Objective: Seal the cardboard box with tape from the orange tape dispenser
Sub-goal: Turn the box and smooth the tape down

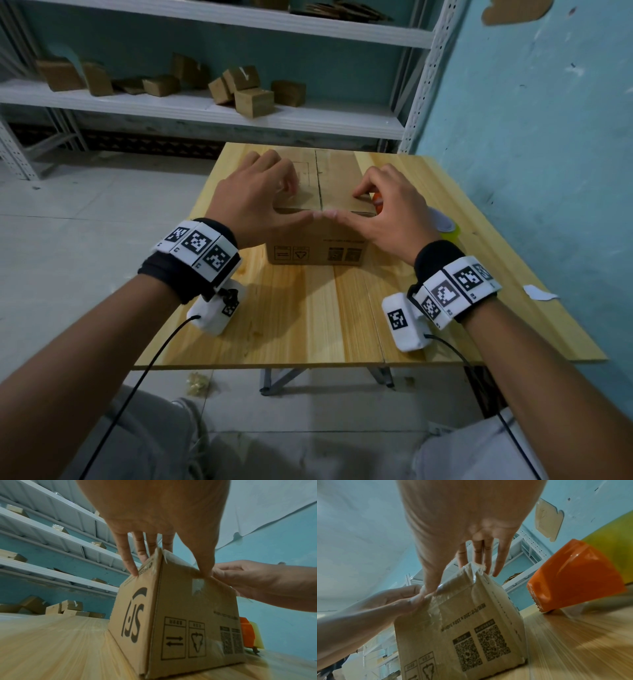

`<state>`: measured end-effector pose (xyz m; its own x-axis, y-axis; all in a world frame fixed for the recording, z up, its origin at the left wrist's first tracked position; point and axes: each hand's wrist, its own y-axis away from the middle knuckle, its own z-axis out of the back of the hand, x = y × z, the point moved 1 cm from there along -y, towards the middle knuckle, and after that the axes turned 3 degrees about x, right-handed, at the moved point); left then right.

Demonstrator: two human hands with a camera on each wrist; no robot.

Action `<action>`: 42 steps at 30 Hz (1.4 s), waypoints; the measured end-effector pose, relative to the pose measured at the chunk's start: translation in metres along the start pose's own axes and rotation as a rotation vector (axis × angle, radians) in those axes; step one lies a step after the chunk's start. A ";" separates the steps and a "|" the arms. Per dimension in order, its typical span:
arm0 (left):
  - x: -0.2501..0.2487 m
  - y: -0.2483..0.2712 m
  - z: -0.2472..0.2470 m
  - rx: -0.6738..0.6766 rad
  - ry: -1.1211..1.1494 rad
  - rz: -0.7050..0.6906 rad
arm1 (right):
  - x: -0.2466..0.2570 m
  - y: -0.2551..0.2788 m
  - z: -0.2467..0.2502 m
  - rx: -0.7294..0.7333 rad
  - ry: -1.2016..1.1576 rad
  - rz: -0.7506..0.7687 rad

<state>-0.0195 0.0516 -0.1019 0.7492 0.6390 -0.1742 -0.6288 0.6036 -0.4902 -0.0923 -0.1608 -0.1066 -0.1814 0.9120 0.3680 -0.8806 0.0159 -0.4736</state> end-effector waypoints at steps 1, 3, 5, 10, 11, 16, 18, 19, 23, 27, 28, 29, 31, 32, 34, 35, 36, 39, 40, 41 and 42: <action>0.001 0.000 0.000 0.001 0.006 0.003 | 0.000 0.000 0.000 -0.001 -0.008 -0.002; 0.001 -0.001 0.000 0.000 -0.002 0.002 | 0.001 0.001 0.000 0.001 0.000 -0.004; 0.001 0.000 0.000 0.004 -0.010 0.001 | 0.001 0.001 0.000 0.002 0.000 -0.001; 0.004 -0.001 0.001 0.015 0.057 0.007 | -0.004 0.001 0.001 0.014 -0.042 -0.001; 0.005 -0.001 0.001 0.013 0.058 0.005 | -0.003 0.001 0.001 0.018 -0.036 0.000; 0.006 -0.001 0.001 0.014 0.068 0.009 | -0.006 0.001 0.003 0.036 -0.055 0.000; 0.008 -0.001 0.000 0.014 0.073 0.009 | -0.007 0.001 0.003 0.038 -0.063 0.005; 0.009 -0.001 0.000 0.015 0.071 0.008 | -0.007 0.001 0.002 0.037 -0.059 0.006; 0.008 0.000 0.001 0.026 0.079 0.005 | -0.007 0.003 0.004 0.050 -0.070 0.015; 0.008 0.001 0.004 0.046 0.112 0.003 | -0.011 0.003 0.007 0.065 -0.120 0.022; 0.008 0.002 0.004 0.044 0.109 0.003 | -0.011 0.004 0.007 0.064 -0.116 0.020; 0.008 0.002 0.003 0.040 0.104 -0.001 | -0.010 0.004 0.006 0.064 -0.110 0.018; 0.008 0.002 0.003 0.039 0.107 -0.013 | -0.009 0.004 0.007 0.071 -0.115 0.017; 0.010 0.002 0.003 0.042 0.122 -0.013 | -0.010 0.004 0.008 0.076 -0.127 0.016; 0.012 0.002 0.003 0.050 0.154 0.001 | -0.011 0.004 0.010 0.078 -0.146 0.013; 0.013 0.002 0.003 0.053 0.158 0.007 | -0.011 0.004 0.010 0.076 -0.145 0.015; 0.013 0.002 0.002 0.056 0.154 0.011 | -0.011 0.004 0.010 0.075 -0.140 0.019; 0.013 0.002 0.002 0.059 0.164 0.014 | -0.011 0.005 0.009 0.080 -0.160 0.021; 0.014 0.002 0.002 0.060 0.177 0.018 | -0.011 0.005 0.010 0.081 -0.171 0.018; 0.014 0.002 0.002 0.059 0.187 0.019 | -0.011 0.005 0.010 0.080 -0.173 0.014; 0.014 0.002 0.002 0.059 0.190 0.018 | -0.011 0.004 0.010 0.078 -0.165 0.013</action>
<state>-0.0107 0.0635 -0.1037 0.7598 0.5519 -0.3435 -0.6496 0.6230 -0.4359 -0.0986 -0.1750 -0.1048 -0.2564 0.8323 0.4914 -0.9078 -0.0327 -0.4182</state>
